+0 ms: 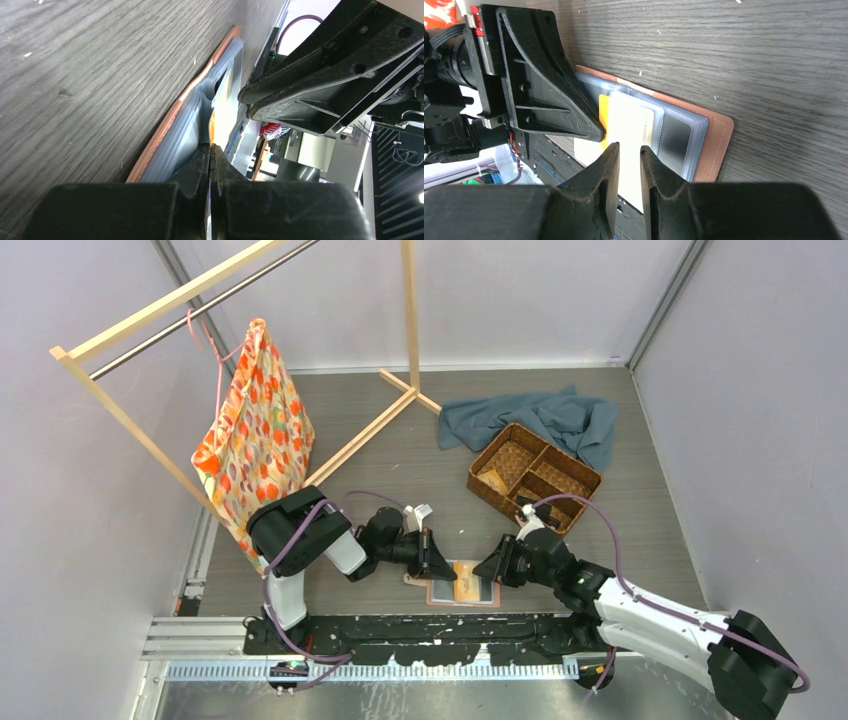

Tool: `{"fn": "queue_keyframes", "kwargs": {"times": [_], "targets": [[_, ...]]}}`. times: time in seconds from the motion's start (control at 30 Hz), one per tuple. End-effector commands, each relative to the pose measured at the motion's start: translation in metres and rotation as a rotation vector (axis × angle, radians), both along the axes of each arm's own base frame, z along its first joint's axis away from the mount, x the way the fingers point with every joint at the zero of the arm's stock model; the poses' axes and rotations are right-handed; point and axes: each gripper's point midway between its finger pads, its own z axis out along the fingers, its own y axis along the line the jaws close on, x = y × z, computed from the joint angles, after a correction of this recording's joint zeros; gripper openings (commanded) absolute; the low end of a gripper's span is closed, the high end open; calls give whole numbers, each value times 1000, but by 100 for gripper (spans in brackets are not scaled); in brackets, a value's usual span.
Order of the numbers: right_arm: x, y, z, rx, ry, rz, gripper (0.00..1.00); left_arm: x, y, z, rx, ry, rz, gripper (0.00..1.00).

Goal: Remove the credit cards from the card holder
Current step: Remove the credit card from the card holder.

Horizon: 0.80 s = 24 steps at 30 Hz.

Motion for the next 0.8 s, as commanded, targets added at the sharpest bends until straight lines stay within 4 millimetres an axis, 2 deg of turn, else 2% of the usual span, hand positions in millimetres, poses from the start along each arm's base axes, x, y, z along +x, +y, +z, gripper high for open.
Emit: {"fn": "queue_keyframes", "kwargs": {"times": [0.0,0.17,0.33,0.57,0.77], "targets": [[8,15,21,58,-52,32,27,-11,17,-29,120,40,-9,1],[8,14,7,23,-18,26,27,-10,15,-28,122,37,-19,1],[9,2,-10,-33,22,-34,26,-8,13,-26,142,25,-41,1],[6,-15,-20,-93,38,-87,26,-2,11,-22,183,7,-68,1],[4,-18,-24,-94,46,-92,25,4,13,-21,183,7,-56,1]]}}
